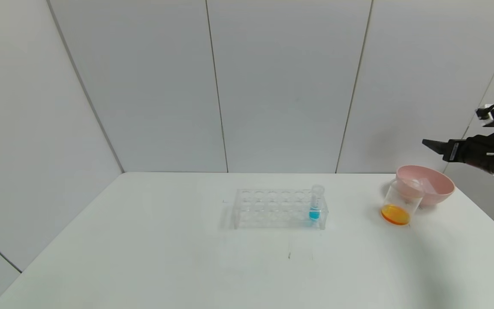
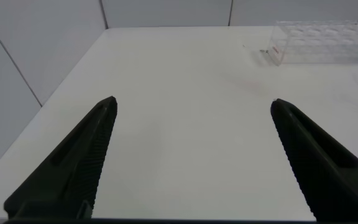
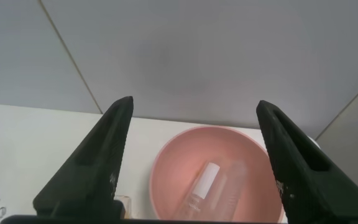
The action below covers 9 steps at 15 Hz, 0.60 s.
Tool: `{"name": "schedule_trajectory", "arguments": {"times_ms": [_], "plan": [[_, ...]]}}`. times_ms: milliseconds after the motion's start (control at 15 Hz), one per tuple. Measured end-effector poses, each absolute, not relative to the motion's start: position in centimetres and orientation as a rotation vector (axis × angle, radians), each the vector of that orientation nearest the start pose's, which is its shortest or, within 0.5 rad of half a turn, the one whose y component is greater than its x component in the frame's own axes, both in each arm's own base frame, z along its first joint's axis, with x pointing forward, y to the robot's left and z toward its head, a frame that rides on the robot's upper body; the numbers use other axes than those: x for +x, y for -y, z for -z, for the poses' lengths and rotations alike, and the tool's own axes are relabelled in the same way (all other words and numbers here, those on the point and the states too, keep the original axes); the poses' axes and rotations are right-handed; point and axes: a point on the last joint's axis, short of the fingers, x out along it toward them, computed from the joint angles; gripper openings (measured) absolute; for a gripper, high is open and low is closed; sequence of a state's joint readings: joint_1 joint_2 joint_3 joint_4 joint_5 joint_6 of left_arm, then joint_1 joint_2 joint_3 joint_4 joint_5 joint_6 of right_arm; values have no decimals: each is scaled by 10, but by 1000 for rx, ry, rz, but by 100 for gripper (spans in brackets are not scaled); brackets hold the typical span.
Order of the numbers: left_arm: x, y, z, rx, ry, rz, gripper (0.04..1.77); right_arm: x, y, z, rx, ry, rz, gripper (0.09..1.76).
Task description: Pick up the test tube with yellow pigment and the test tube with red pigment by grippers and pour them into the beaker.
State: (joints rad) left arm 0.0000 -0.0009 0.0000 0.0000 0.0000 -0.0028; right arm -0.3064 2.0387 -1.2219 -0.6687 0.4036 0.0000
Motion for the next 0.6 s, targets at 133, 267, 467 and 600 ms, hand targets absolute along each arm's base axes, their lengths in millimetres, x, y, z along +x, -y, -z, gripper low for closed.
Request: {"name": "schedule_trajectory", "arguments": {"times_ms": [133,267,467,600], "plan": [[-23,0,-75,-3,1,0,176,361,104,-210,31,-84,-99,149],[-23,0,-75,-3,1,0,176,312,87,-240,12,-28,-108,154],[-23,0,-75,-3,1,0,176,214,54,-258,-5,40,-121,159],[-23,0,-75,-3,1,0,176,151,31,-250,6,91,-138,162]]}}
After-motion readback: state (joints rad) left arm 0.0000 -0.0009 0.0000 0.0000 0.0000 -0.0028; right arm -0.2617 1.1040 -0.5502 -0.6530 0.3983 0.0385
